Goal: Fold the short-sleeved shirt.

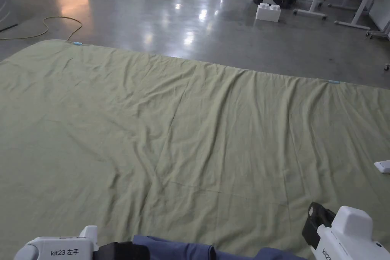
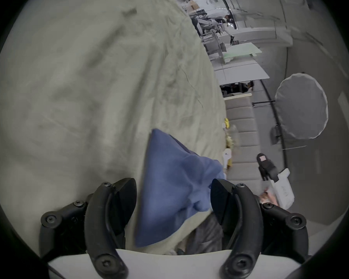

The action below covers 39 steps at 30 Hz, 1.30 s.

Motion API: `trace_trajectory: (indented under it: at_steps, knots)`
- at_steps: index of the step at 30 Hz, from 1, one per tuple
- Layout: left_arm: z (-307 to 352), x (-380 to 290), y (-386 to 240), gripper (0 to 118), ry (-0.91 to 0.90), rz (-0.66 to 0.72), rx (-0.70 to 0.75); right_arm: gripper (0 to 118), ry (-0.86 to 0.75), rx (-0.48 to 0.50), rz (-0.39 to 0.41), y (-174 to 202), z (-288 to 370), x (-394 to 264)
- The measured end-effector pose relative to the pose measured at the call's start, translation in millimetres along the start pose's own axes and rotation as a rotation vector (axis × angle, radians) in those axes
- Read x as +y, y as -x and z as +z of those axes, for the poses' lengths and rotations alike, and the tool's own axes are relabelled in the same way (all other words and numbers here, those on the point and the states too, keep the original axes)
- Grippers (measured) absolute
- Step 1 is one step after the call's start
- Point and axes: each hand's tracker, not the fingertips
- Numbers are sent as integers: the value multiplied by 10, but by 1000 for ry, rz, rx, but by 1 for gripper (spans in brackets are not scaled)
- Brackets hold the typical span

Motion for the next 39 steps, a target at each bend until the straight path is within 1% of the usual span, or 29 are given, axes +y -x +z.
trace_trajectory:
  at_steps: [1,3,4,5,7,8,9,12,16,18,19,23,28,29,31,32,36,39]
  knots:
    - [-59,-18,16,61,15,-10,-18,1,6,-1,-11,-7,-7,-4]
    - [-154,-43,14,42,12,-24,9,1,16,-6,-18,-12,-17,-13]
    - [-209,-48,35,28,14,-30,28,1,17,-7,-20,-14,-19,-20]
    - [-227,-51,42,23,12,-34,36,1,18,-9,-21,-13,-17,-24]
    - [-267,-53,53,22,10,-22,51,1,20,-4,-24,-13,-14,-32]
    - [-262,-68,32,20,1,-20,60,1,19,8,-31,-16,-11,-34]
    - [-251,-76,-10,19,1,-42,63,1,20,11,-33,-16,-8,-31]
    - [-181,-95,-207,15,-2,-164,140,1,15,10,-24,-7,3,-1]
    - [9,-82,-499,14,-32,-233,116,1,10,11,-17,-11,-1,44]
    - [130,-70,-680,14,-51,-290,144,1,6,13,-13,-11,1,62]
    - [221,-52,-779,14,-64,-318,182,1,4,15,-12,-14,-1,69]
    - [567,66,-990,13,-103,-344,287,1,1,19,-12,-17,-13,84]
    - [949,132,-1274,13,-155,-445,497,1,4,28,-19,-14,-42,71]
    - [976,133,-1318,13,-161,-446,531,1,5,32,-20,-12,-48,66]
    - [968,113,-1417,14,-160,-476,607,1,8,36,-25,-8,-69,49]
    - [950,97,-1455,13,-160,-483,622,1,9,38,-27,-9,-76,43]
    - [751,-34,-1659,14,-157,-502,643,1,16,43,-38,-15,-91,23]
    - [537,-164,-1869,13,-142,-565,679,1,17,42,-39,-30,-95,20]
